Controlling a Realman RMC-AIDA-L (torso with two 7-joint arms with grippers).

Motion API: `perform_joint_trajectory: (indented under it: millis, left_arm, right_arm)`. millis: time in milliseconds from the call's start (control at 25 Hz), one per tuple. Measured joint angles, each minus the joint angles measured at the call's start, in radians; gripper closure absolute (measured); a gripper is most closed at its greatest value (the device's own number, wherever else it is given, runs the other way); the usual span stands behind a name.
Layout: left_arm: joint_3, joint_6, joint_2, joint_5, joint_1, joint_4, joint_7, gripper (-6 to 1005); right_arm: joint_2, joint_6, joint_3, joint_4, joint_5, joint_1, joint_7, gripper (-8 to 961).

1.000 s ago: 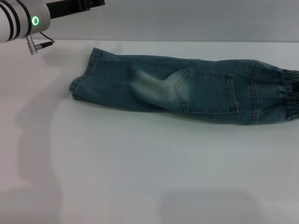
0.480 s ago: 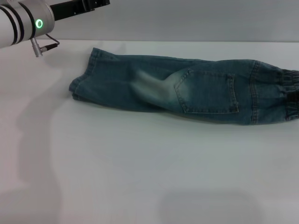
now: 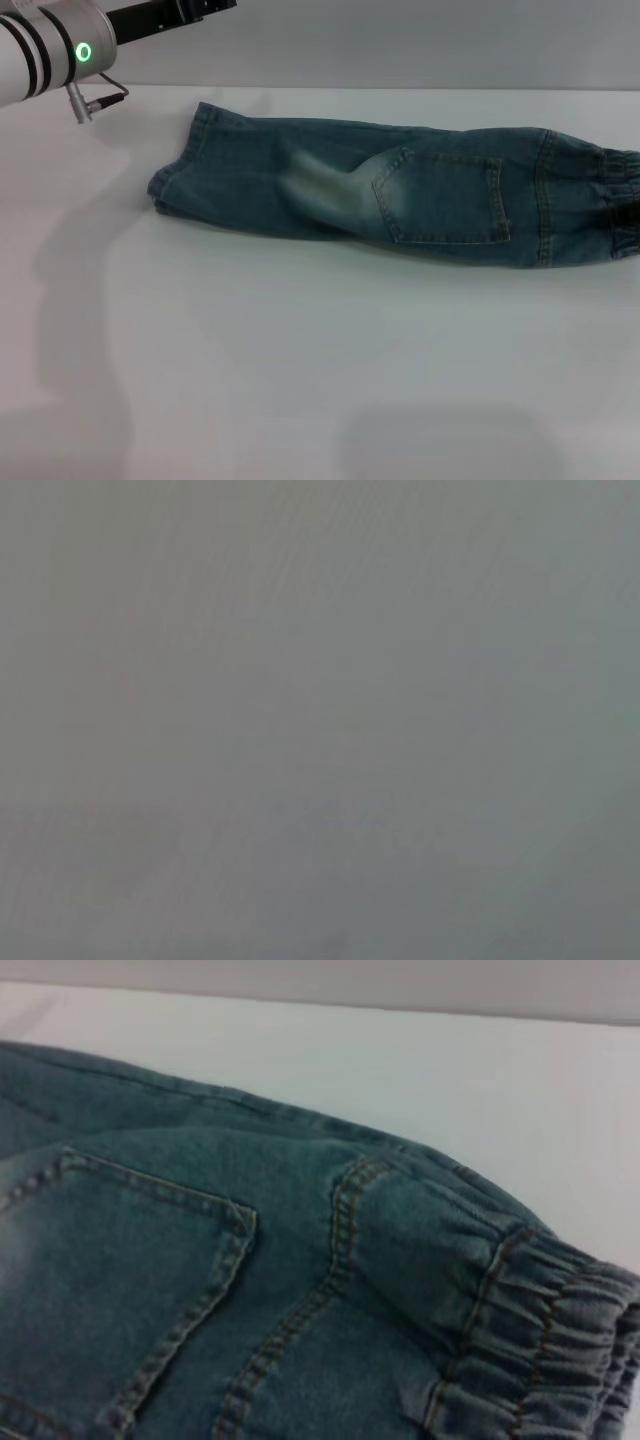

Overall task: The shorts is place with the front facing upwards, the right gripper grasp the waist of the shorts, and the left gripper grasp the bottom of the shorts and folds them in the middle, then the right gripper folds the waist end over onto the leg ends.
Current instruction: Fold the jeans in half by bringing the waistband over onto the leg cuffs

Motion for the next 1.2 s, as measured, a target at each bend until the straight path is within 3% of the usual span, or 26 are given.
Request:
perform_joint_trajectory:
  millis: [280,1200]
  left_arm:
    - [0.000,-0.003,0.003,-0.012,0.000,0.000,0.000,166]
    - [0.000,-0.005,0.001,-0.017,0.023,-0.001,0.018,166]
  right_arm:
    - [0.010,0.020,-0.002,-0.005,-0.032,0.008,0.010,238]
    - [0.070,0.050,-0.028,-0.050,-0.024,0.019,-0.019,259]
